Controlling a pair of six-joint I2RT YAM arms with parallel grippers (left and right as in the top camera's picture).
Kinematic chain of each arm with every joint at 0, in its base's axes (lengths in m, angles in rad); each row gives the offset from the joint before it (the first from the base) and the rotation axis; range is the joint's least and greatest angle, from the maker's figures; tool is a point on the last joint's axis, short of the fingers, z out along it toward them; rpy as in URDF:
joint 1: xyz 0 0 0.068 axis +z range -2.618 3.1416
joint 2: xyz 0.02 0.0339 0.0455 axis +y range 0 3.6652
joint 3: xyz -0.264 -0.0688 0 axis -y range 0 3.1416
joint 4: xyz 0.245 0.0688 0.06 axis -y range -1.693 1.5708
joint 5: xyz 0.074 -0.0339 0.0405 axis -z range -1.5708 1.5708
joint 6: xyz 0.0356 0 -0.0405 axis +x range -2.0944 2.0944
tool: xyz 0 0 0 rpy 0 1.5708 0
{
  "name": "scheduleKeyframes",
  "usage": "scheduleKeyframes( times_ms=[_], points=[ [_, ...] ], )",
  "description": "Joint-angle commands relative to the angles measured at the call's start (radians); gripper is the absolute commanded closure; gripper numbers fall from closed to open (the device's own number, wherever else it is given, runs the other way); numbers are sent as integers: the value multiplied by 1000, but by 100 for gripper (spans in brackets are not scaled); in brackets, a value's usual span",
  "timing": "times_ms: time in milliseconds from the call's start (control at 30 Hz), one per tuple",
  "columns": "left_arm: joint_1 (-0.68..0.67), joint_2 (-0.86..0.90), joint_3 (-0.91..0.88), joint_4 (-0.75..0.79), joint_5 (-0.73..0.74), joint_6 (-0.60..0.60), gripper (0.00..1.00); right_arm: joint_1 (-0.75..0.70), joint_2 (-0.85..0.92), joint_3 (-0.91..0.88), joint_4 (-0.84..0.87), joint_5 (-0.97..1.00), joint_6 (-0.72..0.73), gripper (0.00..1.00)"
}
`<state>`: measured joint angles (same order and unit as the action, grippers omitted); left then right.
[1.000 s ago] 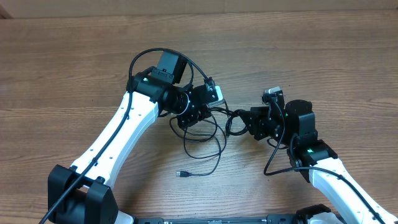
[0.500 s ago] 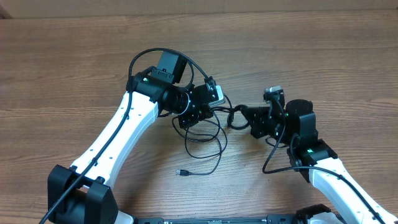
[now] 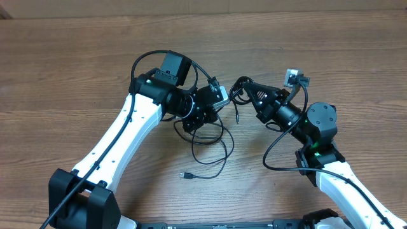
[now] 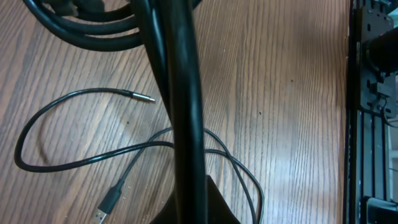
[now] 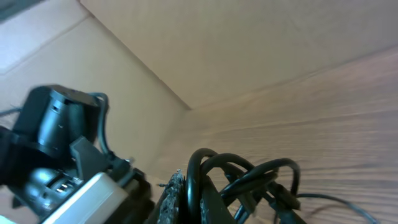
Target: Untangle cables
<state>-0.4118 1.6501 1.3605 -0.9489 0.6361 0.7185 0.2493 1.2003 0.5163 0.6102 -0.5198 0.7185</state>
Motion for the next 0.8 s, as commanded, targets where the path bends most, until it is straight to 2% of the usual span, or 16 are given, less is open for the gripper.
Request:
scheduleKeyframes(
  times_ms=[0, 133, 400, 767],
  points=[
    [5, -2, -3, -5, 9, -24, 96, -3, -9, 13, 18, -25, 132, 96],
    [5, -2, -6, -7, 8, -24, 96, -3, -9, 13, 67, -28, 219, 96],
    [5, -2, -43, 4, 6, -23, 95, -3, -9, 13, 302, -43, 307, 96],
    [5, -2, -85, 22, 11, -27, 96, -3, -9, 13, 317, 11, 333, 96]
  ],
)
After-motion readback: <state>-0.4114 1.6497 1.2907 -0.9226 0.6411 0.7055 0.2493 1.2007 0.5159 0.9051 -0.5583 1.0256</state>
